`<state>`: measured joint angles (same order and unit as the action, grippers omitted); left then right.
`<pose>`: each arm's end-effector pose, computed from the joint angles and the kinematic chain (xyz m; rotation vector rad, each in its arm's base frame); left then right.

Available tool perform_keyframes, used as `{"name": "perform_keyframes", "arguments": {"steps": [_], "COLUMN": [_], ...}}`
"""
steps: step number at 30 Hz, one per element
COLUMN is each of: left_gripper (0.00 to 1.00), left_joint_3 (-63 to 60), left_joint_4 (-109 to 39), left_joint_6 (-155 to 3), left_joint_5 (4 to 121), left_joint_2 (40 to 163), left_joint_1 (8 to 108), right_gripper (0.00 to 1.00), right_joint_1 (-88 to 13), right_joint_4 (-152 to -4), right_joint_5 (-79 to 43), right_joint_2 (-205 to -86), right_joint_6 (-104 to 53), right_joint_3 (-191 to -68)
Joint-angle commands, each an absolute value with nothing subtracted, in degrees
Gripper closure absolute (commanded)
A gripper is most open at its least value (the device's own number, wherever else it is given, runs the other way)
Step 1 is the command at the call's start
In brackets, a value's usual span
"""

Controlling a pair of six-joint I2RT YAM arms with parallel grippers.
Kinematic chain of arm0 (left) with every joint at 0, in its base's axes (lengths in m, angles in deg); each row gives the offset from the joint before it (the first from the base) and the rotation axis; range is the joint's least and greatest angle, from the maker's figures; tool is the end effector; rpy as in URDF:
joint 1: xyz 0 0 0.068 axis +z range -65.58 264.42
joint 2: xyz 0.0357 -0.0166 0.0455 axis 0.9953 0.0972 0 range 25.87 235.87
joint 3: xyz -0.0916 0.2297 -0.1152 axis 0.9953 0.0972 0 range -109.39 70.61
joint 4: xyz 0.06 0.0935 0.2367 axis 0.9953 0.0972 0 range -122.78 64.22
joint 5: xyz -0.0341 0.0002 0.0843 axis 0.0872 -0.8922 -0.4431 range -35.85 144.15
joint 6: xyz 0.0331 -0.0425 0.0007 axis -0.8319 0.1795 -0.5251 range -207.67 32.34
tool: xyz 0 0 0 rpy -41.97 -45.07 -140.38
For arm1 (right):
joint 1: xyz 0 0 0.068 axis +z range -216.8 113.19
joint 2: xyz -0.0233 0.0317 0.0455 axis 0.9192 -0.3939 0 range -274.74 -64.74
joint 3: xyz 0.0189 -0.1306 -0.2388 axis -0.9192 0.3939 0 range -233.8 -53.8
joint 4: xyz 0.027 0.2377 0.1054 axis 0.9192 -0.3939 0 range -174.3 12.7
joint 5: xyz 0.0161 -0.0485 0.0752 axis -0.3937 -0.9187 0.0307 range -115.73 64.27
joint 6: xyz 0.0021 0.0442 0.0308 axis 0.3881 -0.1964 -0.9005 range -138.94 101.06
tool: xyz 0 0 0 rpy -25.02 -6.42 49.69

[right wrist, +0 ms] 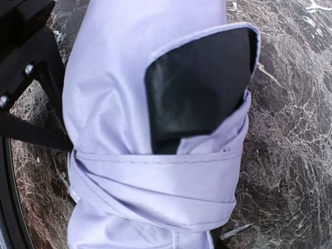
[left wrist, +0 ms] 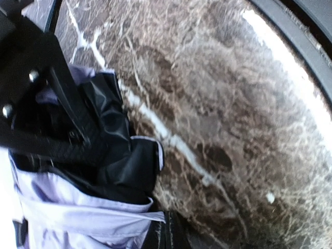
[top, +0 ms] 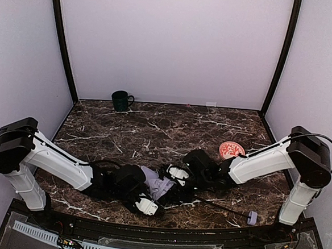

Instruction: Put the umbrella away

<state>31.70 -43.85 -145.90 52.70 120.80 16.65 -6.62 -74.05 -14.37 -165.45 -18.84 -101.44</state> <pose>0.1169 -0.2837 0.1294 2.0934 1.0803 -0.0516 0.1602 0.2936 0.1300 -1.3581 2.1546 0.6851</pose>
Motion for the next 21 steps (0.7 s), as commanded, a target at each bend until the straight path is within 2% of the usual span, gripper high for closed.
{"name": "perform_keyframes", "arguments": {"steps": [1, 4, 6, 11, 13, 15, 21], "left_gripper": [1.0, 1.0, 1.0, 0.73, 0.59, 0.52, 0.5], "left_joint_3": [34.71, 35.05, 35.3, 35.22, 35.45, 36.91, 39.81], "left_joint_4": [-37.42, -38.41, -39.85, -43.06, -42.16, -41.35, -34.18], "left_joint_6": [-144.33, -143.87, -143.15, -140.09, -138.32, -137.2, -131.13], "left_joint_5": [48.37, 45.94, 44.45, 42.11, 42.34, 44.15, 49.61], "left_joint_2": [120.69, 119.95, 119.6, 119.03, 116.74, 113.12, 103.96], "left_joint_1": [16.94, 16.97, 16.94, 16.75, 16.14, 15.4, 14.99], "right_gripper": [0.79, 0.87, 0.89, 0.92, 0.93, 0.95, 0.97], "right_joint_1": [-8.49, -9.94, -10.52, -10.56, -10.56, -10.56, -10.47], "right_joint_4": [-74.22, -75.01, -74.88, -73.51, -73.89, -75.03, -77.22], "right_joint_5": [-10.73, -9.71, -9.0, -9.33, -10.68, -12.77, -20.28], "right_joint_2": [-164.92, -163.31, -162.48, -162.16, -162.47, -162.65, -162.45], "right_joint_6": [-19.18, -19.66, -19.77, -18.76, -17.51, -15.8, -10.31], "right_joint_3": [-100.14, -100.59, -100.82, -100.91, -101.31, -102.07, -104.31]}}
